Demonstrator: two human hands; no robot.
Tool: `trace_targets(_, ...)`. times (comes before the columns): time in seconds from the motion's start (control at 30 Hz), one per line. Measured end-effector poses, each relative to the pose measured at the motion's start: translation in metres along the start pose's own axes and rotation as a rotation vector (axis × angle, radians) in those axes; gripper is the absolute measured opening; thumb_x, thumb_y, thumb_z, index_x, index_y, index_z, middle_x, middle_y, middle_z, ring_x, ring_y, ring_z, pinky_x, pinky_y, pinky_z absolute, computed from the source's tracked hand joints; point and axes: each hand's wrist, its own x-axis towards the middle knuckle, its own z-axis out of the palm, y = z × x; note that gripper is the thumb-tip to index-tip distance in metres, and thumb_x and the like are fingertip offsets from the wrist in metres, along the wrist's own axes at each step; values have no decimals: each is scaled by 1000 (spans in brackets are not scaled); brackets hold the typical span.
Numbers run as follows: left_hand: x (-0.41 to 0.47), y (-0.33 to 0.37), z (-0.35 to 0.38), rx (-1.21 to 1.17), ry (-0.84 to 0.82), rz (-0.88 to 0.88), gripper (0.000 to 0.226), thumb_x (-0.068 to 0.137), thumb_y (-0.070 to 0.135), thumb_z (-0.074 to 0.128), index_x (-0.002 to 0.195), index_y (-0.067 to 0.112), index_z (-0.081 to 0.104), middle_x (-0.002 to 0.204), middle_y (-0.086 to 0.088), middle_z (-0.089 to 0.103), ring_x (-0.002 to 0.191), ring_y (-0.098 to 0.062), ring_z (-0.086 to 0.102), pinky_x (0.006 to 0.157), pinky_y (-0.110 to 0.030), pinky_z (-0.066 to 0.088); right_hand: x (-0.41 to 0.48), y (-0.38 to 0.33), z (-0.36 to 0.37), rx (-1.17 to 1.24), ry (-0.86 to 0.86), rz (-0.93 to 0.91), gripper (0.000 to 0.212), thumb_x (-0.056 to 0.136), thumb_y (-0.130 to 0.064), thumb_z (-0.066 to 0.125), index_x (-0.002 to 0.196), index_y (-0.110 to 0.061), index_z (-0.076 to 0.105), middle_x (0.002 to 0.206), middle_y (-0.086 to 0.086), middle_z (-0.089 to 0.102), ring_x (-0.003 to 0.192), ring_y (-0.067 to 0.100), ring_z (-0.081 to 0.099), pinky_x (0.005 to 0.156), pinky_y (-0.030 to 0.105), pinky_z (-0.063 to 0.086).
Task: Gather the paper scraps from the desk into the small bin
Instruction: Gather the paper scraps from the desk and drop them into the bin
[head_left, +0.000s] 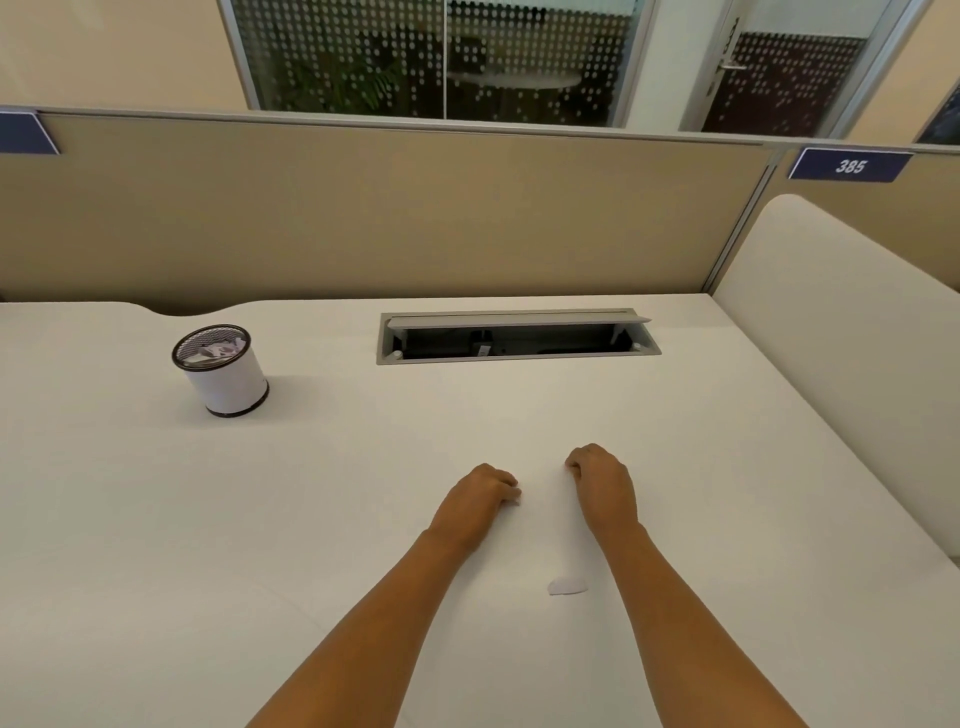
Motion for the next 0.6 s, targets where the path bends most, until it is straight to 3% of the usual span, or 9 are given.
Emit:
trace_targets(0.07, 0, 4, -1, 14, 38, -17, 15, 85, 5, 59, 92, 3, 73, 106, -7, 67, 103, -19, 59, 92, -30, 47, -1, -1, 0, 4, 9, 5, 31, 86, 6, 44, 105, -5, 66, 106, 8, 66, 93, 22, 62, 77, 27, 47)
trace_targets(0.17, 0, 6, -5, -80, 94, -89, 21, 80, -6, 55, 91, -2, 73, 97, -12, 71, 94, -22, 66, 86, -27, 52, 0, -1, -2, 22, -7, 44, 28, 86, 4, 47, 102, -6, 68, 104, 10, 68, 94, 24, 63, 77, 28, 47)
trace_targets(0.27, -5, 6, -11, -234, 167, -221, 32, 75, -12, 45, 85, 0, 73, 76, -4, 68, 77, -17, 67, 62, -7, 47, -3, 2, -7, 296, 11, 116, 21, 83, 5, 55, 92, -3, 73, 95, 10, 73, 87, 23, 66, 75, 24, 50)
trace_targets(0.33, -10, 4, -16, -342, 224, -296, 29, 76, -11, 48, 80, 3, 74, 63, 2, 64, 66, -12, 64, 52, -2, 42, -10, 4, -12, 483, -26, 118, 17, 82, 4, 60, 88, -5, 74, 87, 6, 73, 80, 18, 65, 76, 23, 51)
trace_targets(0.5, -20, -2, -27, -377, 300, -322, 24, 77, -10, 56, 84, 1, 76, 77, -16, 72, 69, -16, 63, 64, -12, 47, -34, 12, -20, 600, -228, -4, 23, 83, 6, 59, 85, -11, 74, 81, -1, 70, 77, 16, 66, 80, 32, 54)
trace_targets(0.6, -25, -3, -31, -362, 325, -317, 20, 80, -6, 59, 87, 2, 76, 72, -14, 70, 65, -15, 60, 57, -6, 44, -52, 15, -20, 476, -319, -160, 20, 86, 2, 60, 91, -11, 75, 93, -4, 68, 90, 15, 65, 86, 25, 52)
